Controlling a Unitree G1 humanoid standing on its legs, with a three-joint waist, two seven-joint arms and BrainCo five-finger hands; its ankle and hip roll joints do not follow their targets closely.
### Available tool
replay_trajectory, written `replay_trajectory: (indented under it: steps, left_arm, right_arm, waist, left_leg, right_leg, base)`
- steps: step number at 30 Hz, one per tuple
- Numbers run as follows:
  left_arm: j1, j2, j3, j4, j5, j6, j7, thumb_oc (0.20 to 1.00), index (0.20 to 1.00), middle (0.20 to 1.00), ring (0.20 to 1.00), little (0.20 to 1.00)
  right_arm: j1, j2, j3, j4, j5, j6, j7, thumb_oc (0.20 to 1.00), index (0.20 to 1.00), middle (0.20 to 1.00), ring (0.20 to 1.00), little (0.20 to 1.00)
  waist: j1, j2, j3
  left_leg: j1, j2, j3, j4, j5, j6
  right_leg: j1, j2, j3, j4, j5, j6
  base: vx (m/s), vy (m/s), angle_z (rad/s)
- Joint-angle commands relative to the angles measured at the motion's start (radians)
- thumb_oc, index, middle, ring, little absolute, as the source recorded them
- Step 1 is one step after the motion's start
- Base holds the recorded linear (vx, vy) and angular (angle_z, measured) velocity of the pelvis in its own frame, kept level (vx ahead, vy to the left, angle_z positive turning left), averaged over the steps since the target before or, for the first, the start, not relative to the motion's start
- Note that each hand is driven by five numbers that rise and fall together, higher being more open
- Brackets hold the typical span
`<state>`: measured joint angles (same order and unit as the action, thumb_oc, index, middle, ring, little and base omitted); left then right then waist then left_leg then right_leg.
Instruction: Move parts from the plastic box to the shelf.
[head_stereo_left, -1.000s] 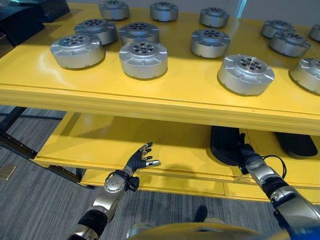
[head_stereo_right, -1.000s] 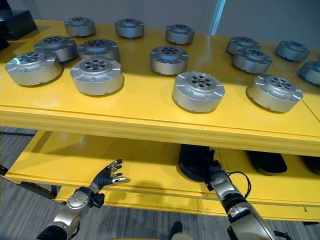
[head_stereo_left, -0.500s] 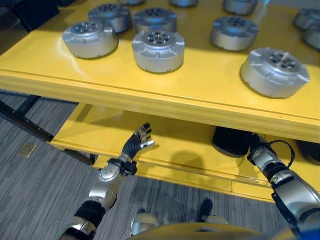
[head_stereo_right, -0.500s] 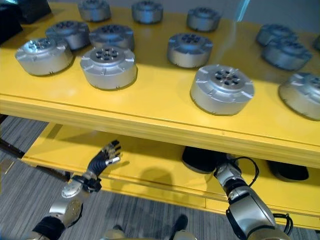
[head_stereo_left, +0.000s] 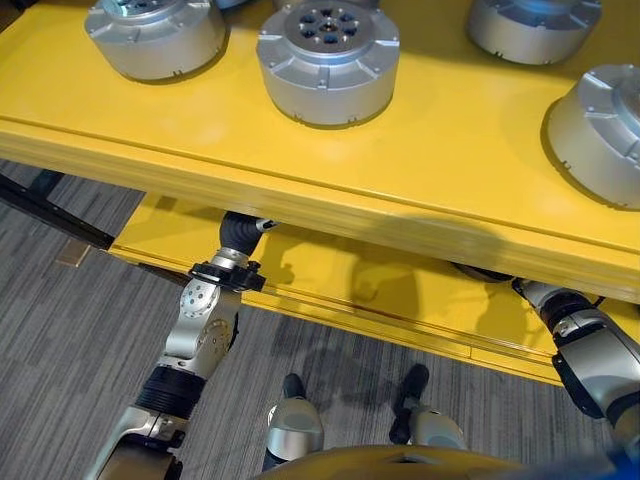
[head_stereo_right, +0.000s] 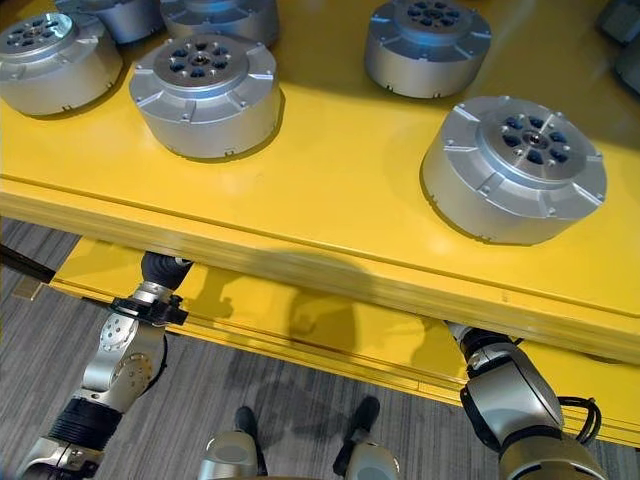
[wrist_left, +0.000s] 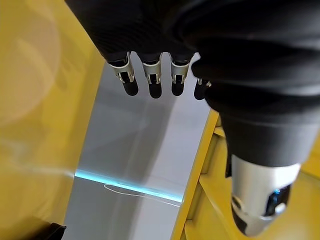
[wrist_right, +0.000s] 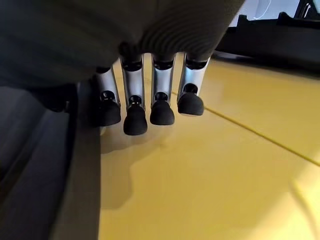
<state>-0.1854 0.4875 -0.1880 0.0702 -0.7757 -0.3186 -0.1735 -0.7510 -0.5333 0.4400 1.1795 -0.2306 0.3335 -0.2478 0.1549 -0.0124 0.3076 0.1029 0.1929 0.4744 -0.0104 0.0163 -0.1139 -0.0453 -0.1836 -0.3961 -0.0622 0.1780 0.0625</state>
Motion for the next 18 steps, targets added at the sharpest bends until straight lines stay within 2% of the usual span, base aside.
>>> replay_trajectory:
  steps: [1,8,18]
  left_arm:
    - [-0.054,0.021,-0.033,-0.087,-0.020,-0.036,0.007,1.000,1.000,1.000,1.000,1.000]
    - [-0.045,0.008,-0.073,-0.071,-0.031,-0.018,-0.010,1.000,1.000,1.000,1.000,1.000]
    - [-0.022,-0.004,-0.106,-0.026,-0.032,0.016,-0.087,1.000,1.000,1.000,1.000,1.000]
  right_arm:
    - [-0.104,-0.090,0.089,0.070,-0.070,0.011,-0.020,0.200,0.200,0.200,0.200,0.200]
    - [-0.080,-0.110,0.133,0.074,-0.166,-0.034,0.027,0.200,0.200,0.200,0.200,0.200]
    - [-0.014,-0.099,0.157,0.038,-0.192,-0.080,0.079,0.200,0.200,0.200,0.200,0.200]
  waist:
    - [0.034,0.042,-0.003]
    - [0.025,0.032,0.002]
    - [0.001,0.016,-0.014]
  left_leg:
    - [-0.107,-0.034,-0.093,0.083,0.007,0.038]
    - [-0.105,-0.030,-0.085,0.096,0.001,0.039]
    - [-0.071,-0.024,-0.058,0.092,-0.006,0.043]
  right_leg:
    - [0.009,-0.023,0.008,0.249,-0.229,0.061]
    - [0.011,-0.021,0.010,0.257,-0.232,0.058]
    - [0.035,-0.020,0.025,0.226,-0.211,0.066]
  base:
    - [0.00,0.000,0.00]
    - [-0.01,0.001,0.00]
    - [0.00,0.040,-0.02]
